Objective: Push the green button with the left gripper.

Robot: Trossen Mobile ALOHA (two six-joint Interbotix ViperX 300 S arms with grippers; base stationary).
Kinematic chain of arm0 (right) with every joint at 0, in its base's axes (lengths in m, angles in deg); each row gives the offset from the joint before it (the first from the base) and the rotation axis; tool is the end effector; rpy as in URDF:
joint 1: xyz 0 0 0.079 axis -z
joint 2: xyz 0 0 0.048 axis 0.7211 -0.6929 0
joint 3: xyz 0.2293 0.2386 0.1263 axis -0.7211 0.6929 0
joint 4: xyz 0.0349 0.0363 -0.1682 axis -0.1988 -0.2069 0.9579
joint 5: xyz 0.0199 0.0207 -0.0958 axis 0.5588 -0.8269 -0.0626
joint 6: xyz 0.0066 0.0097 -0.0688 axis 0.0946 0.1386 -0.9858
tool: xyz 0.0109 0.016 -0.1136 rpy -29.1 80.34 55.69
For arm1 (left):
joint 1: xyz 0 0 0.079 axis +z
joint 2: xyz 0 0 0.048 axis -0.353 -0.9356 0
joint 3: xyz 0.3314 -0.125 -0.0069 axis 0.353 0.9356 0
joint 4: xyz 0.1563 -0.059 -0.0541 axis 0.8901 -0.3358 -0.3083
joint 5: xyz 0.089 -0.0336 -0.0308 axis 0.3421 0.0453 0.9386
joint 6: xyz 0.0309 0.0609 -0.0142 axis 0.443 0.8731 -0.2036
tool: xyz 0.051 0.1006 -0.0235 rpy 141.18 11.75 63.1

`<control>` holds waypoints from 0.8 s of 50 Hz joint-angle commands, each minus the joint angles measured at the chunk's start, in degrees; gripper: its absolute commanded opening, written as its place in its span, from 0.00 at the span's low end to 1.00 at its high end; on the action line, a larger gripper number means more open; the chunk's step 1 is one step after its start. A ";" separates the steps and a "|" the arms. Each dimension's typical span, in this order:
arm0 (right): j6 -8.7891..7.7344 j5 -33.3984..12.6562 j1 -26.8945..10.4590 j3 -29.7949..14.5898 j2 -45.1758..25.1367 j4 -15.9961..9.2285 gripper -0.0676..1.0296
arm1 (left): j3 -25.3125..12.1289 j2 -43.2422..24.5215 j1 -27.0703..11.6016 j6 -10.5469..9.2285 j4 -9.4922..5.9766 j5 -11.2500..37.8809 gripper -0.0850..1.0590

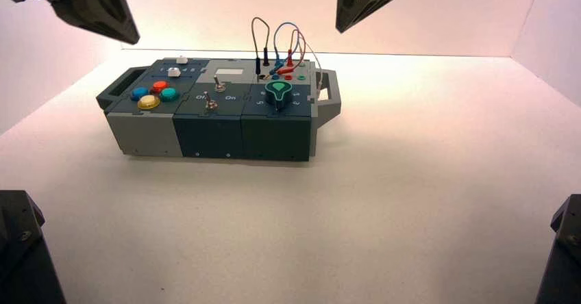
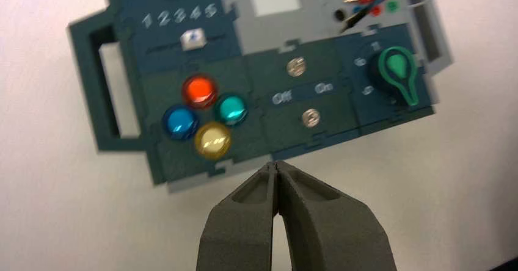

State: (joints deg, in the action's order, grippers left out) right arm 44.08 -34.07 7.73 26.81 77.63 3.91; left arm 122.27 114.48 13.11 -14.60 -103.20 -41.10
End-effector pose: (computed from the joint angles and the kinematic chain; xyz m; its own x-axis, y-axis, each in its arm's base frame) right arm 0.2111 0.1910 0.2070 0.2849 0.3536 -0.8910 -0.6579 0.7481 0.0865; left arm 0.1816 -0.0697 0.1728 0.4045 -0.3000 -0.8640 0.2718 0.9414 -0.1996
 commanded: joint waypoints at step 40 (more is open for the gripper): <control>13.27 7.47 -4.66 -0.09 5.89 -6.94 0.04 | -10.46 -9.93 -3.34 -7.38 14.50 6.68 0.05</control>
State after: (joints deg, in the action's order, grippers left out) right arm 57.97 -27.92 3.16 26.72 80.97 0.04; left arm 113.31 104.37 10.03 -22.34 -88.52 -33.28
